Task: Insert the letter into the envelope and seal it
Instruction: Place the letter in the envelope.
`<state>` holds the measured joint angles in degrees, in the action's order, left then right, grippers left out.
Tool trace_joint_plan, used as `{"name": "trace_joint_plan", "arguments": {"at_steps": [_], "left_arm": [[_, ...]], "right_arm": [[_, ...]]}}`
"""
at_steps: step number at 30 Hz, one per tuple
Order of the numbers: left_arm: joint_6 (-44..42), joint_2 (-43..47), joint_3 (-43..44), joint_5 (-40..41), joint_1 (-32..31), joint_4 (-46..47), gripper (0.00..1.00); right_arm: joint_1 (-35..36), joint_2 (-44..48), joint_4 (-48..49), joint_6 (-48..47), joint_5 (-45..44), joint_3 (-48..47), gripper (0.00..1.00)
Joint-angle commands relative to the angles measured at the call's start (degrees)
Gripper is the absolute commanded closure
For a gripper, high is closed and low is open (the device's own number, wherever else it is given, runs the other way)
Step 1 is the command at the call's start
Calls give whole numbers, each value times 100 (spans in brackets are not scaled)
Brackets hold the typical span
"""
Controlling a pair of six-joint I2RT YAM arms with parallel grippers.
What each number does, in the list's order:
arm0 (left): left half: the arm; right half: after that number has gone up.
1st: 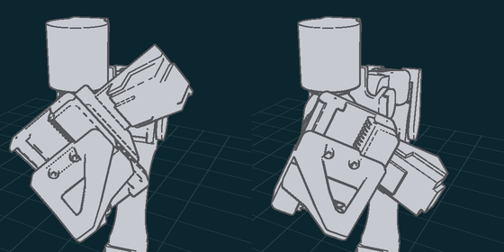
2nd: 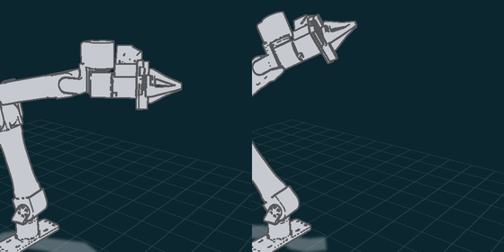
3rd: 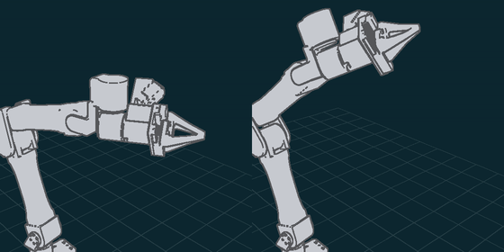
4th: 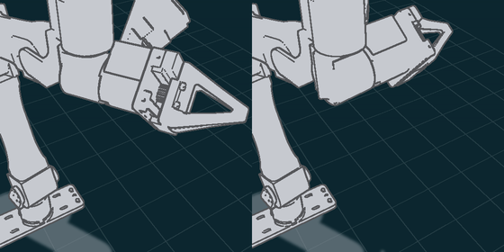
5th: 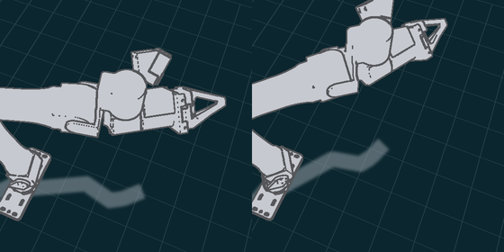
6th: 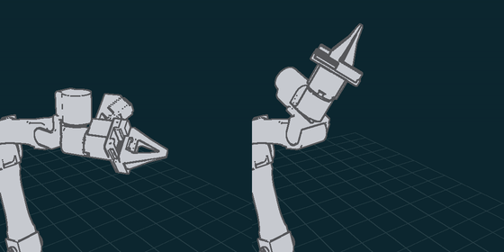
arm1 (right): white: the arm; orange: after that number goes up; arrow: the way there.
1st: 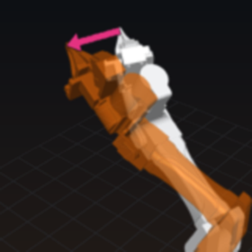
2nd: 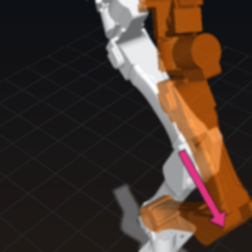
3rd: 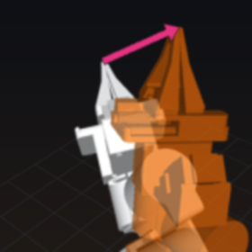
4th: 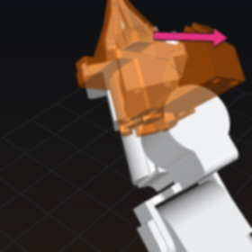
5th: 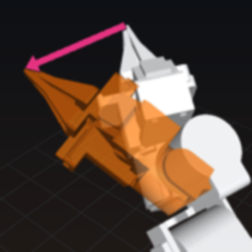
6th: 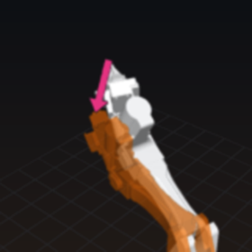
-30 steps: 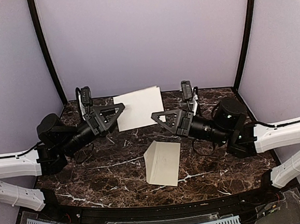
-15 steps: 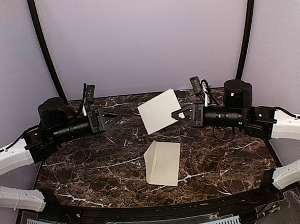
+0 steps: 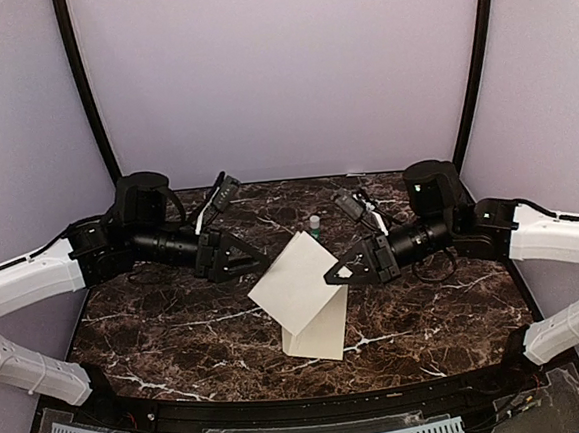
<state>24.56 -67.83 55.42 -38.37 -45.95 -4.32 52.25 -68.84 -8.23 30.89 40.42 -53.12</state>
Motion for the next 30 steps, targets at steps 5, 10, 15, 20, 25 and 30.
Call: {"name": "trace_joint_plan", "arguments": {"at_steps": [5,10,15,20,25,30], "left_arm": [[-610,-365,523,-795,-525,-516,20],[-572,-491,597,-1052,-644,-488,35],[-558,-533,592,-1112,-658,-550,55],[-496,-566,569,-1206,-664,-521,65],[-422,-619,548,-1311,-715,-427,73],[-336,-641,507,-1338,-737,-315,81]], "right_arm": [[201,13,-159,-467,834,-269,100],[276,-28,-314,-633,828,-337,100],[303,-8,-374,-696,797,-403,100],[328,-23,-546,-781,776,-465,100],[345,-47,-706,-872,750,-534,100],[345,-115,-870,-957,677,-584,100]]}}
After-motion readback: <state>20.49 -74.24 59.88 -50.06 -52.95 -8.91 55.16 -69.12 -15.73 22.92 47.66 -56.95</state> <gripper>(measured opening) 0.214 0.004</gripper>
